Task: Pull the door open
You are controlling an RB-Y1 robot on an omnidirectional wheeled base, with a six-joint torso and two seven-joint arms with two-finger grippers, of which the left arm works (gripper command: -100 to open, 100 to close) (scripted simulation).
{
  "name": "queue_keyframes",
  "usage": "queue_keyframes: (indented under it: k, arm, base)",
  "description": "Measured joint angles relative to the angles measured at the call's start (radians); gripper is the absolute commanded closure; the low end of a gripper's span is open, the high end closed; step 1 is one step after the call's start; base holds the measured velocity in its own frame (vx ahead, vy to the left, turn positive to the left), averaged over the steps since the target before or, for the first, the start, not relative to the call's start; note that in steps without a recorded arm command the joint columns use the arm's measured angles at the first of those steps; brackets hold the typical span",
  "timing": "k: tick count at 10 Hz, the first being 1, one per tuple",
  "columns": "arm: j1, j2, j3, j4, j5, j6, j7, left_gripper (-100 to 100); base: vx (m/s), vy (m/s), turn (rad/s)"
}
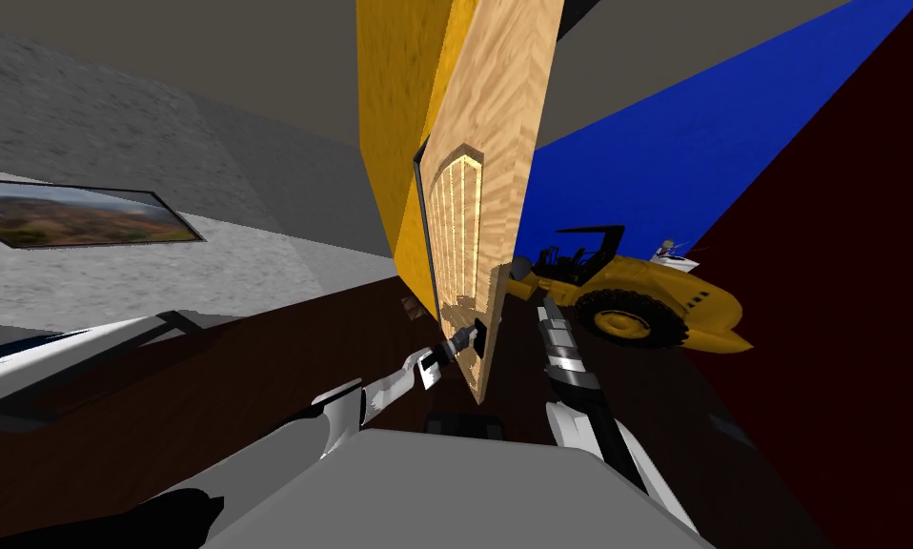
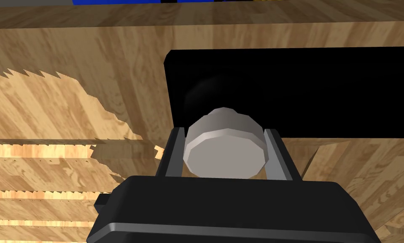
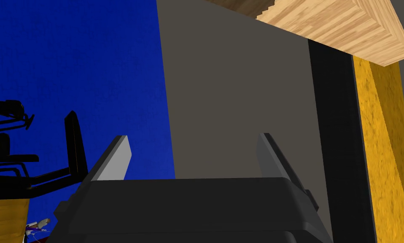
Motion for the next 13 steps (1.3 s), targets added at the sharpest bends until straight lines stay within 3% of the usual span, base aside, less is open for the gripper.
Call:
queue_keyframes:
  k: [5, 6, 8, 12, 13]
  arm:
    - [-0.029, 0.068, -0.051, -0.005, 0.031, -0.057, 0.037, 100]
    - [-0.039, 0.075, -0.06, 0.007, 0.035, -0.074, 0.047, 100]
    - [-0.043, 0.076, -0.064, 0.011, 0.037, -0.085, 0.052, 100]
    - [-0.052, 0.086, -0.077, 0.054, 0.046, -0.119, 0.068, 100]
    - [-0.045, 0.104, -0.079, 0.047, 0.051, -0.127, 0.074, 100]
  base:
    - [-0.023, 0.049, -0.165]
    - [-0.01, 0.01, -0.03]
    - [-0.09, 0.094, 0.134]
    - [-0.087, 0.175, 0.06]
    - [-0.049, 0.15, 0.018]
